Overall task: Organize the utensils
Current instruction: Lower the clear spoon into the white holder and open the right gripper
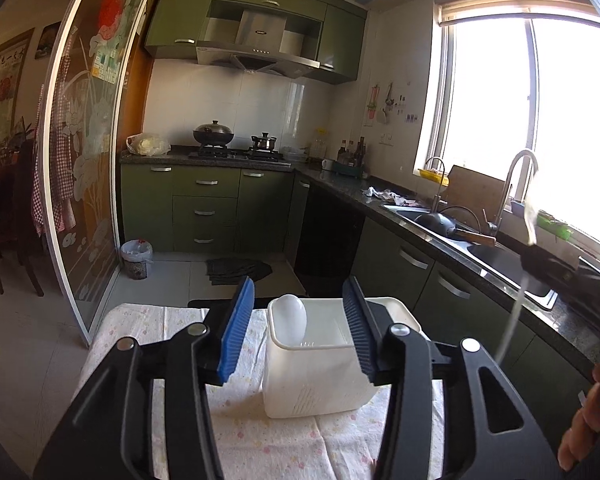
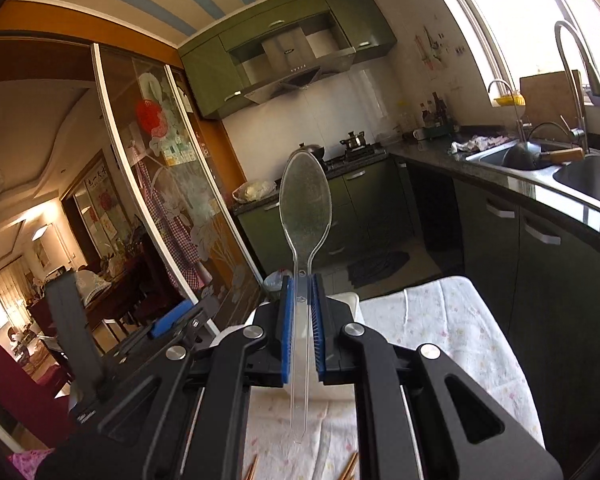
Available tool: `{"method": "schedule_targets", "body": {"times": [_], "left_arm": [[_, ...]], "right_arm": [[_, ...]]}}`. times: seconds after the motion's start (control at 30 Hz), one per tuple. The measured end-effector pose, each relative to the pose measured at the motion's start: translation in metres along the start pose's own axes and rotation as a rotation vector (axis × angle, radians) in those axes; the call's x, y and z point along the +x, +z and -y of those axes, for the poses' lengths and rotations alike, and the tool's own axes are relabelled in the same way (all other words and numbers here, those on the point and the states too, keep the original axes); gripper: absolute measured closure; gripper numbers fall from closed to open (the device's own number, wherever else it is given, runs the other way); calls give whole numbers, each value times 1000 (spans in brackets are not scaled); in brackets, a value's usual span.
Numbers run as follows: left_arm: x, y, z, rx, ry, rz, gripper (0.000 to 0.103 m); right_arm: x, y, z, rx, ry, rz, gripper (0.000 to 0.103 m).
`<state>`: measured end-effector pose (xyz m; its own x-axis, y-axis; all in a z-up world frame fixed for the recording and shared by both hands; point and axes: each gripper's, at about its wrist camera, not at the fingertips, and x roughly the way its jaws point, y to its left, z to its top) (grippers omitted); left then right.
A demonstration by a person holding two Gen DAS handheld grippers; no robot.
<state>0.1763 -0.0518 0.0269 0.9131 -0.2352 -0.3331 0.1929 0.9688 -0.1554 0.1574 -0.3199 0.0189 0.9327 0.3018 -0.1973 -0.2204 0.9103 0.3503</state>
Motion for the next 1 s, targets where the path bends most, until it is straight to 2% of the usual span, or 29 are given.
{"method": "schedule_targets", "body": {"times": [0.1, 0.27, 0.4, 0.53, 0.7, 0.9, 1.0], "left_arm": [[-31, -3, -11, -20, 3, 6, 59], [-75, -19, -25, -24, 16, 2, 59], [-96, -36, -37, -54, 18, -35, 59], [-109, -52, -50, -117, 8, -74, 58], [-114, -64, -58, -138, 23, -93, 57], [-115, -61, -56, -115, 26, -96, 57], [-114, -58, -53, -112, 24, -97, 56]], "right_arm": [[33, 17, -7, -29, -38, 70, 93], [87, 18, -6, -46, -76, 59, 93], [110, 7, -4, -68, -97, 51, 93], [118, -16, 1, -77, -102, 24, 93], [118, -46, -2, -131, -103, 4, 93], [114, -69, -5, -171, -103, -7, 92], [113, -74, -3, -175, -105, -16, 88]]}}
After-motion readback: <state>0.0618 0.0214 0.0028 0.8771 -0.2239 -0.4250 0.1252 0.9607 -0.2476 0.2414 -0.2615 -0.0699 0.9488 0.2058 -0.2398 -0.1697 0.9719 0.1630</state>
